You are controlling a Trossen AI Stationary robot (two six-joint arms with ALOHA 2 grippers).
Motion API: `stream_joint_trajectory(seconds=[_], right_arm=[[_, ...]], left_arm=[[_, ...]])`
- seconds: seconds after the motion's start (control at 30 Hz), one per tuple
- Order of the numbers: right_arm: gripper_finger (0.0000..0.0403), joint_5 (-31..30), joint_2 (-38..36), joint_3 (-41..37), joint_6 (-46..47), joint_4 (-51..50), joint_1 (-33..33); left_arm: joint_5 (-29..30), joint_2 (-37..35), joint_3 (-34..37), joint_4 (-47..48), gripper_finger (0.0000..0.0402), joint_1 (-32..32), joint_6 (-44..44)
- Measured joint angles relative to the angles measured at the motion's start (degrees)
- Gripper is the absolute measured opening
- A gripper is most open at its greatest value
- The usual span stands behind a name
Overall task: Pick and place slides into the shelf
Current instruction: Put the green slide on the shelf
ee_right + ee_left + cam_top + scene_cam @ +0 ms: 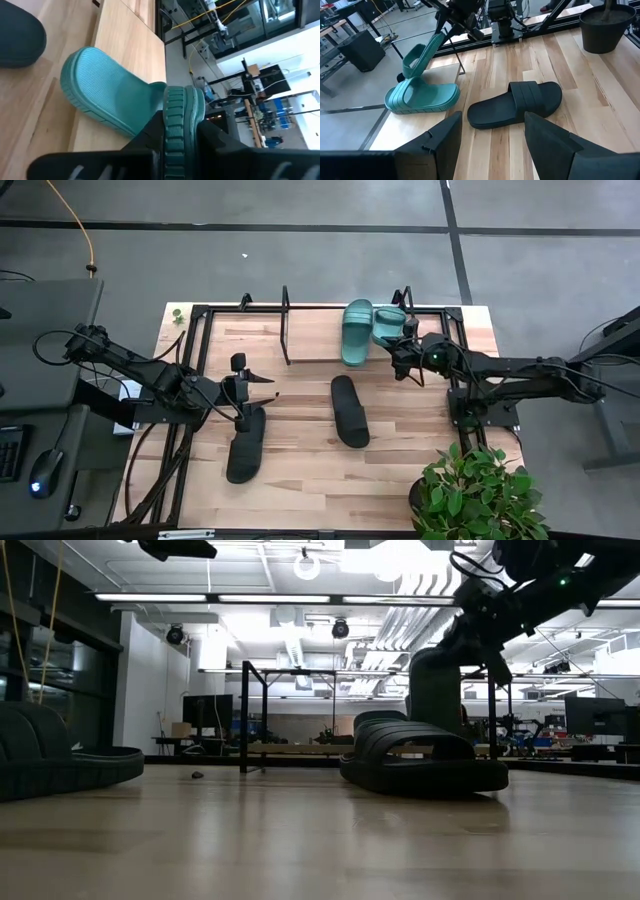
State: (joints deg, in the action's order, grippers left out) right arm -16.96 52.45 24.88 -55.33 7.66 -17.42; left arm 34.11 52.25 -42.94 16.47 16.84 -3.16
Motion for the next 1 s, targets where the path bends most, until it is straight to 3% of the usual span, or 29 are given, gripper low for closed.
stream_joint_trajectory(seconds=[0.4,1.0], right_arm=[[0.0035,4.8,0.0,0.0,4.1,-2.8,-1.1],[0.0046,6.5,0.4,0.0,7.5,-6.2,-2.6]], left_arm=[[0.0,0.0,0.0,0.0,0.0198,0.0,0.0],[0.0,0.0,0.0,0.0,0.0198,0.0,0.0]])
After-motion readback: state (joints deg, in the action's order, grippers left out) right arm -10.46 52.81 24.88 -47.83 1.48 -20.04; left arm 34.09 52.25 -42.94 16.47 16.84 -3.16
